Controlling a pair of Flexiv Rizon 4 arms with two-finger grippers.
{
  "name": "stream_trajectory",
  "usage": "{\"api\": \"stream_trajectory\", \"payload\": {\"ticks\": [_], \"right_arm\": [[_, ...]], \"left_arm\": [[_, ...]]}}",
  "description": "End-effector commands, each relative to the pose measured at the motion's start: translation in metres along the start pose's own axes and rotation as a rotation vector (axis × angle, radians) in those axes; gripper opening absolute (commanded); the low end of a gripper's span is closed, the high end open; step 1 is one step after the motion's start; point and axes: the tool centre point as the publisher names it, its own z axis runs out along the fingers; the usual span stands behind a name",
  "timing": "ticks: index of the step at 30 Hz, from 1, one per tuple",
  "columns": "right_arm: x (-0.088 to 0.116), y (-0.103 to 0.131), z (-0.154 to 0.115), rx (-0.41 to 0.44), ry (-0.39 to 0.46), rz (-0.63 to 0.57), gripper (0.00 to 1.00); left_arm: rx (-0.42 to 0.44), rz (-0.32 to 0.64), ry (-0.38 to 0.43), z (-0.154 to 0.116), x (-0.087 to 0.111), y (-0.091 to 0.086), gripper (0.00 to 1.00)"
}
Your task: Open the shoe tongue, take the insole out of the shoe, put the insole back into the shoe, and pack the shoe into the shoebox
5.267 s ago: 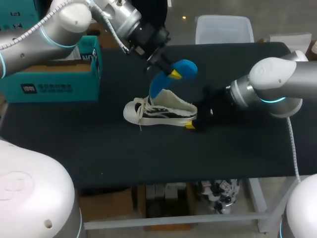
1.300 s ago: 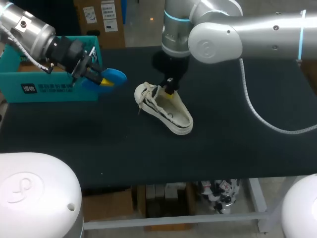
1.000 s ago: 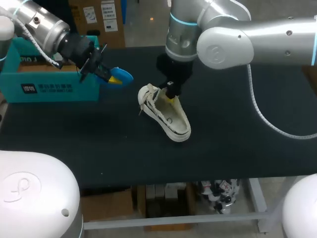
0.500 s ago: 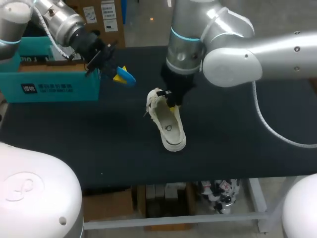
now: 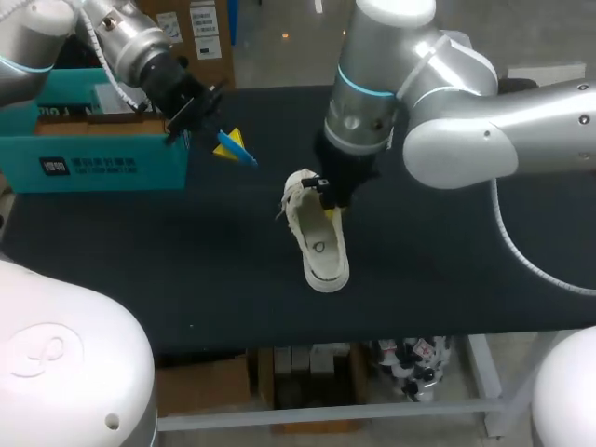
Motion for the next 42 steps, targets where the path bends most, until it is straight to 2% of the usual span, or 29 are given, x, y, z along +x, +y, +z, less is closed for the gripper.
{"api": "stream_trajectory", "payload": {"ticks": [1, 2, 3, 10, 17, 22, 26, 36, 40, 42], "right_arm": [[-0.001, -0.007, -0.003, -0.05, 0.002, 0.009, 0.4], [-0.002, -0.008, -0.003, -0.054, -0.003, 0.015, 0.91], [-0.002, -0.009, -0.003, -0.06, -0.003, 0.016, 1.0], [-0.002, -0.014, -0.007, -0.084, -0.011, 0.011, 1.0], [-0.002, -0.014, -0.007, -0.084, -0.011, 0.011, 1.0], [-0.002, -0.014, -0.007, -0.084, -0.011, 0.011, 1.0], [-0.002, -0.014, -0.007, -0.084, -0.011, 0.011, 1.0], [-0.002, -0.014, -0.007, -0.084, -0.011, 0.011, 1.0], [-0.01, -0.002, -0.015, -0.094, 0.084, 0.153, 1.0], [-0.012, -0.004, -0.021, -0.068, 0.126, 0.226, 1.0]], "left_arm": [[0.021, 0.006, 0.003, 0.004, -0.001, 0.003, 0.0], [0.022, 0.007, 0.004, 0.005, -0.001, 0.002, 0.0], [0.022, 0.008, 0.005, 0.006, 0.0, 0.001, 0.0], [0.04, 0.03, 0.015, 0.013, 0.002, -0.008, 0.0], [0.056, 0.073, 0.024, 0.025, 0.005, -0.025, 0.0], [0.101, 0.111, 0.036, 0.035, 0.005, -0.032, 0.0], [0.096, 0.086, 0.048, 0.038, 0.005, -0.039, 0.0], [0.096, 0.086, 0.048, 0.038, 0.005, -0.039, 0.0], [0.096, 0.086, 0.048, 0.038, 0.005, -0.039, 0.0], [0.096, 0.086, 0.048, 0.038, 0.005, -0.039, 0.0]]}}
